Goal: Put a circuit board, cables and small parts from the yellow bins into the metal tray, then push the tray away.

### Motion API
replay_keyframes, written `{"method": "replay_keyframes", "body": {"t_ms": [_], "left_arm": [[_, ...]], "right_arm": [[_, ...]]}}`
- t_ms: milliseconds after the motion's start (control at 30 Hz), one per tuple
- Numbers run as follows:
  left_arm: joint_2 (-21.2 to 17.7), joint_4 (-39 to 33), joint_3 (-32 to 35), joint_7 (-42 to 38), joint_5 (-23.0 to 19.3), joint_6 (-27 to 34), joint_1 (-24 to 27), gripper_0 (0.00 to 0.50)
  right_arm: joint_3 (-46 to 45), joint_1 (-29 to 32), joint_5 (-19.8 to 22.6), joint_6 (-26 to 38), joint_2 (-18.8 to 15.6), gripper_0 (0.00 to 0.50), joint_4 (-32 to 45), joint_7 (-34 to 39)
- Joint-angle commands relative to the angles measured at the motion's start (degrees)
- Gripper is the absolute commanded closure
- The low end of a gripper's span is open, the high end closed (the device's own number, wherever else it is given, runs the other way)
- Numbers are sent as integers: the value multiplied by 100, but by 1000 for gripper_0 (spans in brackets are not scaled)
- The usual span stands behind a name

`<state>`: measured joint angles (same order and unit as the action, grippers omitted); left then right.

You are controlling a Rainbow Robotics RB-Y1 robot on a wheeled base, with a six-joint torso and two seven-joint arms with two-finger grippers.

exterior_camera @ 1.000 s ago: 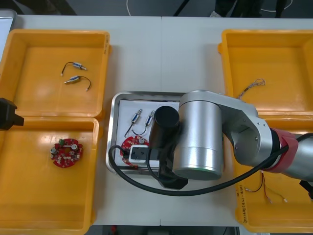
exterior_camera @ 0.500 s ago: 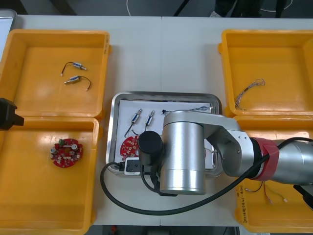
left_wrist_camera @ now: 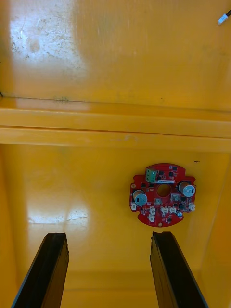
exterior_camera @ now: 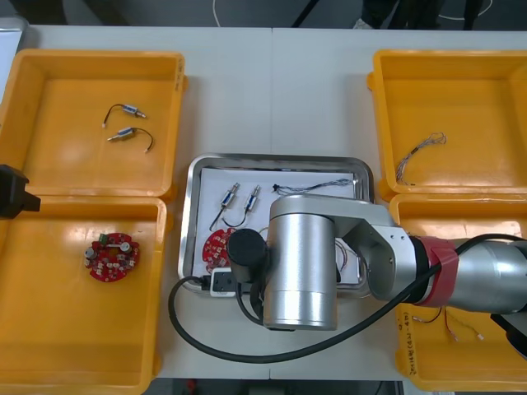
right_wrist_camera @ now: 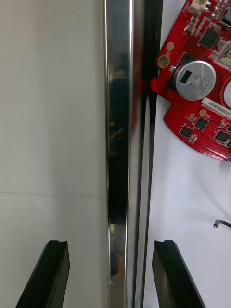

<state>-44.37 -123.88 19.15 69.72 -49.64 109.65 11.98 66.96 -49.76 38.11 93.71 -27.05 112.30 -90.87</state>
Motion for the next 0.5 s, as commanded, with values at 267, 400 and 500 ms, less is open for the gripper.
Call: {"method": "replay_keyframes", "body": {"t_ms": [267, 400, 500], "left_arm": [[-256, -180, 194, 393, -46, 35, -91, 0], [-256, -180, 194, 393, -46, 35, -91, 0], [-256, -180, 194, 393, -46, 35, -91, 0]], "right_arm": [[239, -165, -190, -54, 218, 0, -86, -19], [265, -165, -243, -54, 350, 0, -253, -10], [265, -148, -304, -54, 403, 0, -323, -10]]}}
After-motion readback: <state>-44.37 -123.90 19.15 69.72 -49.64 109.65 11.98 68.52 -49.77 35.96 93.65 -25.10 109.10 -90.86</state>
